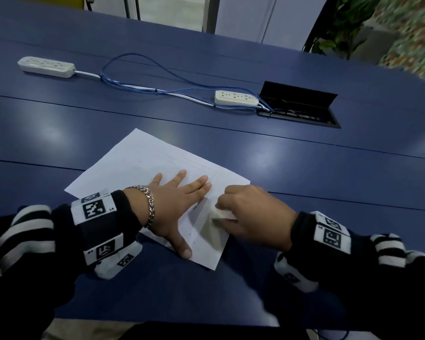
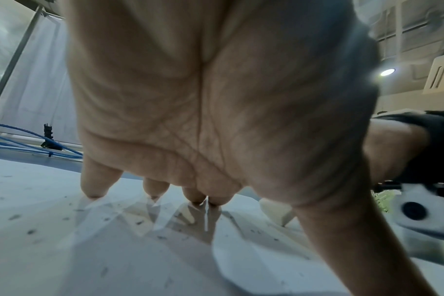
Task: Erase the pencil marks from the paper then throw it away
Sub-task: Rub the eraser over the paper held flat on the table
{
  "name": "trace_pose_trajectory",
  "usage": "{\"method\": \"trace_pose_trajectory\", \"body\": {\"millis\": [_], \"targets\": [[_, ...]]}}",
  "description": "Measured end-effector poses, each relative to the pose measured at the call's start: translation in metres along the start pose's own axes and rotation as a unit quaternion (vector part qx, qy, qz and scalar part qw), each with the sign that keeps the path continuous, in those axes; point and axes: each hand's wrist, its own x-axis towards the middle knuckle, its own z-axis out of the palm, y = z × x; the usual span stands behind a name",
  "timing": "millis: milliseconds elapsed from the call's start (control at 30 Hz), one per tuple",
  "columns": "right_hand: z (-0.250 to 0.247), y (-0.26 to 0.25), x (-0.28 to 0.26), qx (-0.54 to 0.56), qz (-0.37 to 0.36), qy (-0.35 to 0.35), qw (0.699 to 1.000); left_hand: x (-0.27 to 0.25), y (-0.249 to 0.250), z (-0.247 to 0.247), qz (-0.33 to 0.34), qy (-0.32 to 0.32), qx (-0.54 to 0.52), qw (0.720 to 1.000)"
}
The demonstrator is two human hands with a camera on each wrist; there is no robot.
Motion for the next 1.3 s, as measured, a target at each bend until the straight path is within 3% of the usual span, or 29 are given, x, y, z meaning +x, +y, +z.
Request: {"method": "trace_pose_trajectory", "body": {"millis": [100, 167, 267, 367, 433, 533, 633, 767, 867, 1033, 1300], "targets": [[0.006, -0.021, -0.010, 0.007, -0.058, 0.023, 0.998, 0.000, 0.001, -0.001, -0.002, -0.002, 0.005, 1.000], [0.008, -0.034, -0.019, 0.008, -0.099, -0.011, 0.995, 0.000, 0.001, -0.002, -0.003, -0.004, 0.015, 1.000], [0.001, -0.011, -0.007, 0.023, -0.048, -0.032, 0.998, 0.000, 0.002, -0.002, -0.003, -0.005, 0.005, 1.000], [-0.001, 0.005, 0.002, 0.002, 0.007, 0.012, 1.000, 0.001, 0.001, -0.001, -0.005, -0.005, 0.005, 1.000], [0.005, -0.009, -0.005, -0.002, -0.015, 0.027, 1.000, 0.002, 0.000, -0.001, -0.003, -0.006, 0.009, 1.000], [0.011, -0.030, -0.018, 0.009, -0.074, -0.012, 0.997, 0.002, 0.000, -0.001, -0.001, -0.002, 0.016, 1.000], [0.002, -0.009, -0.009, 0.057, -0.021, -0.019, 0.998, 0.003, -0.004, 0.003, 0.011, 0.010, 0.008, 1.000], [-0.026, 0.040, -0.009, 0.140, 0.103, 0.111, 0.978, -0.005, -0.025, -0.001, 0.042, 0.064, -0.006, 0.997], [-0.039, 0.062, -0.016, 0.200, 0.166, 0.148, 0.954, -0.019, -0.051, -0.011, -0.003, 0.106, -0.058, 0.993], [-0.031, 0.056, -0.010, 0.185, 0.149, 0.119, 0.964, -0.020, -0.061, 0.002, -0.208, 0.081, -0.076, 0.972], [0.010, 0.033, -0.016, 0.080, 0.068, 0.041, 0.994, -0.039, -0.032, 0.028, -0.188, 0.070, -0.033, 0.979]]}}
